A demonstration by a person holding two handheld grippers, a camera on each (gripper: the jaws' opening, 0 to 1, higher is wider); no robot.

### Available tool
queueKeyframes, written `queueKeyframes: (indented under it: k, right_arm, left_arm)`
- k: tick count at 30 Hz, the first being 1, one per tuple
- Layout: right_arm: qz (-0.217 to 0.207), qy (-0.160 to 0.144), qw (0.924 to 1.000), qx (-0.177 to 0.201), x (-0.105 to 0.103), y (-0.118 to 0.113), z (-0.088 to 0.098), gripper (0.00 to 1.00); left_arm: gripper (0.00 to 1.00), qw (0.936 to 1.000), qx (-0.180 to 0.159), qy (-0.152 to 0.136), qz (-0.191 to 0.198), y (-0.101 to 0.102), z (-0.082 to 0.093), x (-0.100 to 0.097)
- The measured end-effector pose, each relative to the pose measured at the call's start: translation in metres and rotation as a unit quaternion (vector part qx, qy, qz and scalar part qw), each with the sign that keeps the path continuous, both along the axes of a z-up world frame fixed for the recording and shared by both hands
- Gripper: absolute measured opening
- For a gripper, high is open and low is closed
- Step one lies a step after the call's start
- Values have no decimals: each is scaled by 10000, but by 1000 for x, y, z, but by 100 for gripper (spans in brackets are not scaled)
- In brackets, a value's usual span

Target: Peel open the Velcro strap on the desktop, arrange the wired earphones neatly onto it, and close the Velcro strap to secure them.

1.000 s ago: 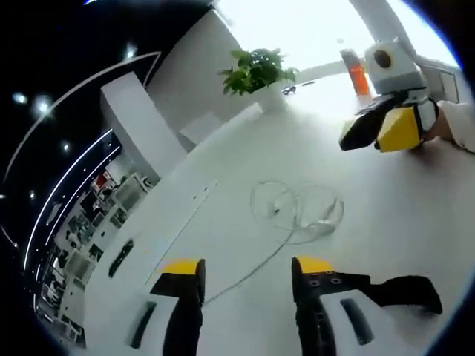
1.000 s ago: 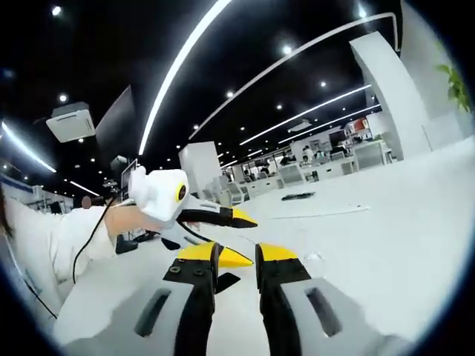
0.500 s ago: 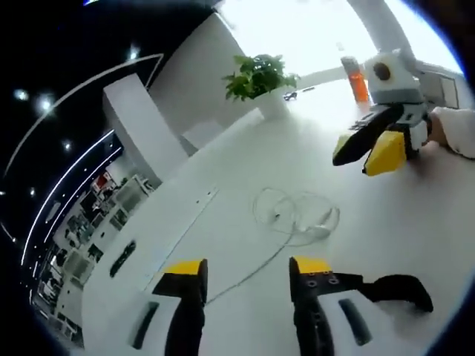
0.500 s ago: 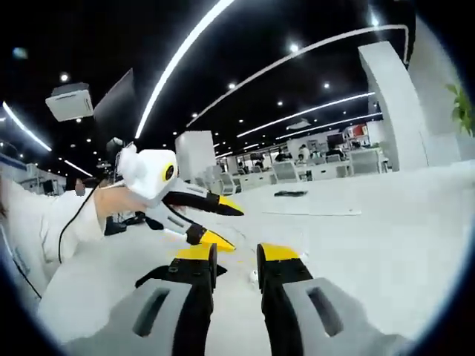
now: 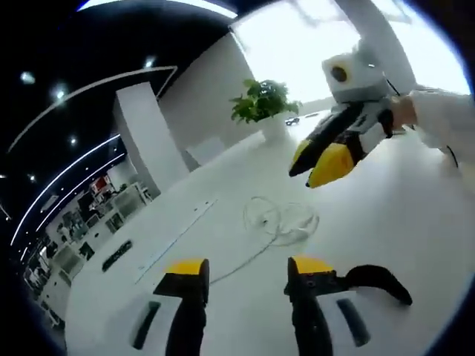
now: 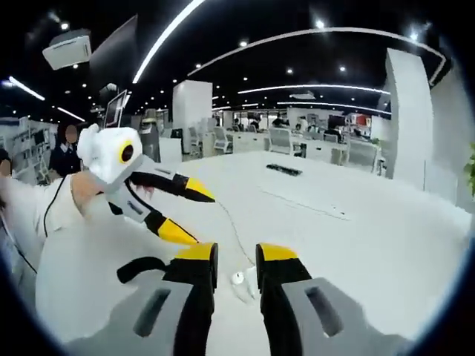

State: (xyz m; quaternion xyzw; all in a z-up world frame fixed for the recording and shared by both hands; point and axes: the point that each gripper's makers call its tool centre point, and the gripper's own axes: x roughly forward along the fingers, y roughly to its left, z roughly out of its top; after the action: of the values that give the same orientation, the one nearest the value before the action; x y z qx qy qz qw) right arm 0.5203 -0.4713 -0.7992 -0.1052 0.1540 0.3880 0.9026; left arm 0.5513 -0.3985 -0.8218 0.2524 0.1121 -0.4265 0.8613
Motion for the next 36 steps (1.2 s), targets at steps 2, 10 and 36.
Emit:
queueKeyframes:
  k: [2, 10, 36]
  right_arm:
    - [85, 138, 9992, -361, 4, 5, -6, 22]
    - [593, 507, 9872, -1390, 20, 36, -33, 22]
    - [441, 1140, 9786, -1653, 62, 40, -70, 15]
  left_arm:
    - [45, 9999, -47, -56, -89, 3, 4, -1]
    - [46, 9995, 18, -293, -143, 26, 12, 17]
    - [43, 9996, -72, 34, -274, 41, -4, 10]
